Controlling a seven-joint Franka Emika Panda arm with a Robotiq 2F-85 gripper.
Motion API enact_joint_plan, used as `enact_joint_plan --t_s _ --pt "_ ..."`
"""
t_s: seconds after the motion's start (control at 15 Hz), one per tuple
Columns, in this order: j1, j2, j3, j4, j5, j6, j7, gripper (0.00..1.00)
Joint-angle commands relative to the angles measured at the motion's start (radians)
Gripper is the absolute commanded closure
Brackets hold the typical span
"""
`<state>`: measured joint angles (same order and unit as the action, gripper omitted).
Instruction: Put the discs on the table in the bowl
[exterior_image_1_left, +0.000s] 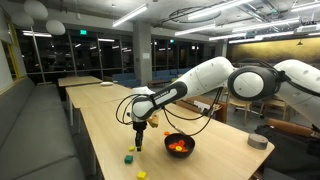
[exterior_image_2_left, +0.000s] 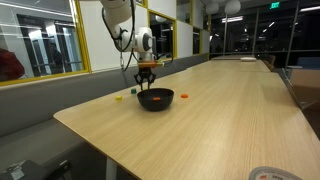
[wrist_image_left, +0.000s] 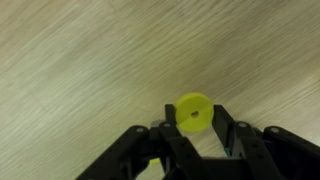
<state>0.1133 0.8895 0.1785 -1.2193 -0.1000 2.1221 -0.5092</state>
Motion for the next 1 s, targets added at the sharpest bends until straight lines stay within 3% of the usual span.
enact_joint_plan --t_s 0.0,0.53,0.93 --pt "0.008 -0.150 -0.028 -0.120 -0.018 0.013 0.085 0.76" --pt "-0.019 -0.466 -0.098 -0.475 -0.009 0.035 0.314 0.76" --pt "-0.069 -0.611 -0.132 -0.734 0.027 0.067 0.426 0.76"
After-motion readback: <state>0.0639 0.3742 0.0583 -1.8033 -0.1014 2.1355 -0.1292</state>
